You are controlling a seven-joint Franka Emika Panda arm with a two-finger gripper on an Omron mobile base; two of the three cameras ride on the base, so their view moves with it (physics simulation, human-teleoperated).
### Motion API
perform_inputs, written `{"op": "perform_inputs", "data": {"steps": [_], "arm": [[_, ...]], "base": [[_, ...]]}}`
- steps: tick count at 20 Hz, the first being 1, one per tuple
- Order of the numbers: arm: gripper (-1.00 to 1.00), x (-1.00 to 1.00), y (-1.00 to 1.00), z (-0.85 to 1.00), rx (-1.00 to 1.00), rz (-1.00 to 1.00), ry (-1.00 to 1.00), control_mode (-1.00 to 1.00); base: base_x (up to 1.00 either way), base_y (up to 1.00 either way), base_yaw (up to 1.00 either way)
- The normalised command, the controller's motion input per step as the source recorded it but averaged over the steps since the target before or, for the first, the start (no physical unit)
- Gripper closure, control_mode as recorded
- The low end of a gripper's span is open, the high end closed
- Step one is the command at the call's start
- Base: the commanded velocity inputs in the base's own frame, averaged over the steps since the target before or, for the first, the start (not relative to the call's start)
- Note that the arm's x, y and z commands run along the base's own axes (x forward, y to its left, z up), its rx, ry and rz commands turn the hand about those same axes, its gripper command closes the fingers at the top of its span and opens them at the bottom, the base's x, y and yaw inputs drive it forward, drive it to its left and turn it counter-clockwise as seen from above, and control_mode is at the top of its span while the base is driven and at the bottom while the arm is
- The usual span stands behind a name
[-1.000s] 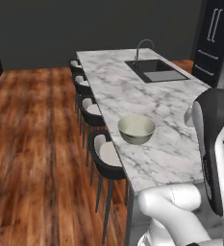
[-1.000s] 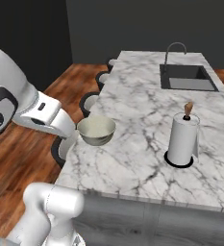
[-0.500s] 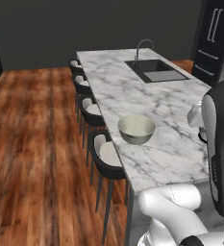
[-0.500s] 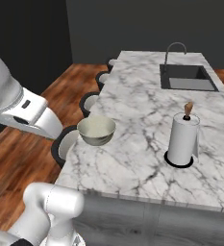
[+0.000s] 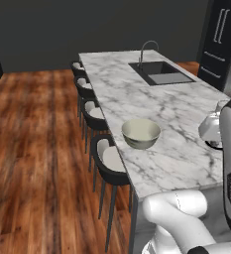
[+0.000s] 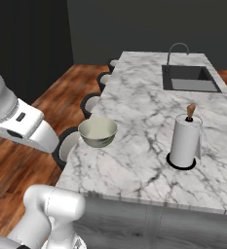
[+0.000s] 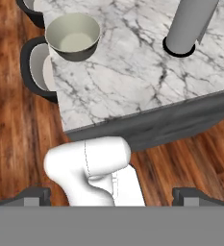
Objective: Pick up the bowls from the cabinet and place each bowl in front of a stool on the dining counter.
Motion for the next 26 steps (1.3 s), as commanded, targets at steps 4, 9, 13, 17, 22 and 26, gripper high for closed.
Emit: {"op": "perform_inputs", "data": {"steps": [4, 9, 13, 17, 22, 26], "arm": [[-1.00, -0.03, 0.00, -0.06, 0.01, 0.03, 0.00, 1.00], [-1.00, 0.00, 0.00, 0.00, 0.00, 0.00, 0.00, 1.00], [-1.00, 0.00, 0.00, 0.00, 0.00, 0.00, 0.00, 1.00], [-1.00, 0.00, 0.00, 0.00, 0.00, 0.00, 0.00, 1.00], [-1.00, 0.00, 0.00, 0.00, 0.00, 0.00, 0.00, 1.00], [-1.00, 0.00, 0.00, 0.00, 0.00, 0.00, 0.00, 1.00]], "base": [[-0.02, 0.01, 0.05], [-0.64, -0.21, -0.25], [-0.44, -0.06, -0.79], [-0.05, 0.00, -0.93], [0.00, 0.00, -1.00], [0.00, 0.00, -0.99]]}}
